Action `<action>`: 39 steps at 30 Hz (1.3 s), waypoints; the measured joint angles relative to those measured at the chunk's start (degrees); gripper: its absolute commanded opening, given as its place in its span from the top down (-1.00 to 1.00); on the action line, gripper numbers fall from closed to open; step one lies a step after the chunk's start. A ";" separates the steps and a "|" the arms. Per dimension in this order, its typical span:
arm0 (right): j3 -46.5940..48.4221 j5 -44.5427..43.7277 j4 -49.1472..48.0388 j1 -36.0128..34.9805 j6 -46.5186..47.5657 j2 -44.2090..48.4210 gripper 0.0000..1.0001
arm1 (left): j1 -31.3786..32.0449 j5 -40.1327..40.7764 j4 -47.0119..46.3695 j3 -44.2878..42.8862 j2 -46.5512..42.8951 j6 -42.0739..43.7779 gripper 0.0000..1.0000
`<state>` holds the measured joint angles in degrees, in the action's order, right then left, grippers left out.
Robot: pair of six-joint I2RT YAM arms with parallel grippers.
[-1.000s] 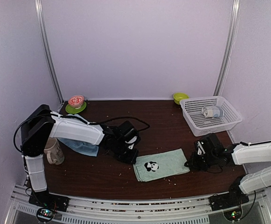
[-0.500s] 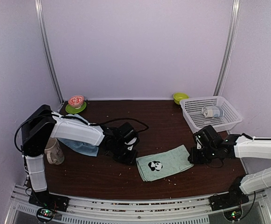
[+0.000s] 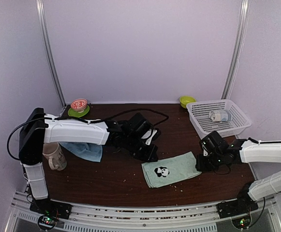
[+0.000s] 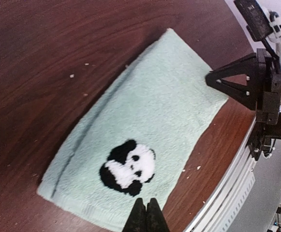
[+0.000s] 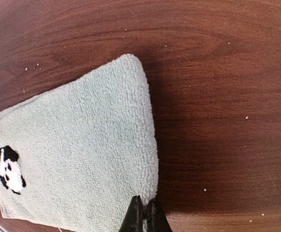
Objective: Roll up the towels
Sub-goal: Roll the towel at the center of the board.
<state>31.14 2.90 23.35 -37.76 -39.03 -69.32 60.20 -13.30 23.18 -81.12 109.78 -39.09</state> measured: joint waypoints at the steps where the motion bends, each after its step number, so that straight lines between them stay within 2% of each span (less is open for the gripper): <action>1: 0.00 -0.02 -0.02 0.00 0.09 -0.13 1.00 | 0.44 -0.72 -0.52 -1.14 1.11 0.04 1.00; 13: 1.73 -2.56 1.55 -2.25 1.97 -0.50 1.00 | 0.90 -3.87 0.98 -3.65 12.24 0.44 1.00; 23: 6.93 -6.34 3.91 -7.43 3.37 -1.99 1.00 | 0.52 -3.80 1.01 -3.76 12.37 0.04 1.00; 39: 8.17 -6.40 2.58 -14.16 5.27 -5.84 1.00 | 0.07 -3.74 0.72 -3.48 12.37 -0.44 1.00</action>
<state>39.31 -3.51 25.93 -51.92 -33.76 -75.16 60.27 -17.04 23.90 -84.60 122.15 -39.53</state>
